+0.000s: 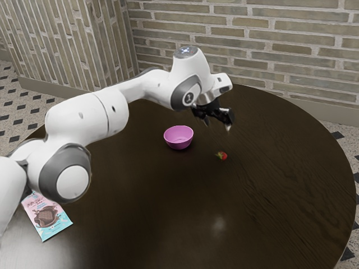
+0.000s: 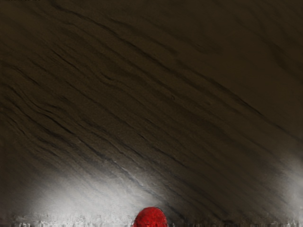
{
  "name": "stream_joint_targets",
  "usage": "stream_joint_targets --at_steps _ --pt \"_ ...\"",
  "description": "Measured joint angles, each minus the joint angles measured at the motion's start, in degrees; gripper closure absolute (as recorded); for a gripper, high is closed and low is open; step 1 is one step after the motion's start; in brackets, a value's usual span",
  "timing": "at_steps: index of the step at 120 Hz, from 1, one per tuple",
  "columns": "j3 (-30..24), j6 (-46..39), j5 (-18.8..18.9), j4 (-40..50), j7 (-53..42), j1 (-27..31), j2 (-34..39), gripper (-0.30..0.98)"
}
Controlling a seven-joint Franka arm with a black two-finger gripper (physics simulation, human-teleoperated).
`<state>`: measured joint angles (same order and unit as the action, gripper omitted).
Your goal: Take strawberry from the bowl
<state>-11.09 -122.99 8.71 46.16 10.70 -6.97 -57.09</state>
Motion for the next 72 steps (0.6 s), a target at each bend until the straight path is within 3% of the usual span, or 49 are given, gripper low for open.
stream_joint_targets --at_steps 46,72 --pt "5.9 5.9 -0.2 23.4 0.3 1.0 22.6 0.02" --pt "7.0 9.2 -0.4 28.0 0.3 4.4 29.0 0.01"
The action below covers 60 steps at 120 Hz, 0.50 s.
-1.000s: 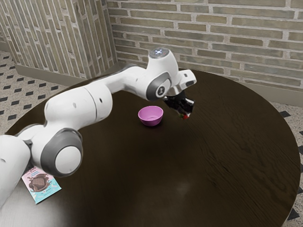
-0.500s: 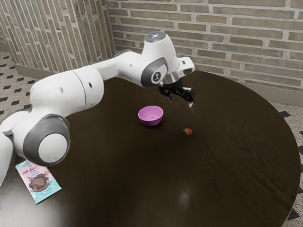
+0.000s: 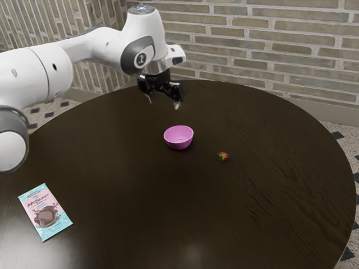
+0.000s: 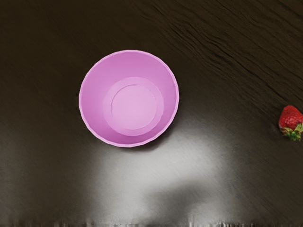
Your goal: Take strawberry from the bowl
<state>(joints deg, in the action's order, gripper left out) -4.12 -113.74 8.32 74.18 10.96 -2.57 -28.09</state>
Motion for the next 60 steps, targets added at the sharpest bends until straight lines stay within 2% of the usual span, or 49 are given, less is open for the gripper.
stream_joint_targets --at_steps 28,60 --pt "-0.1 3.9 -0.7 0.1 -0.2 2.2 3.9 0.0" --pt "-0.2 6.5 -1.3 -0.1 -0.5 2.4 3.9 0.0"
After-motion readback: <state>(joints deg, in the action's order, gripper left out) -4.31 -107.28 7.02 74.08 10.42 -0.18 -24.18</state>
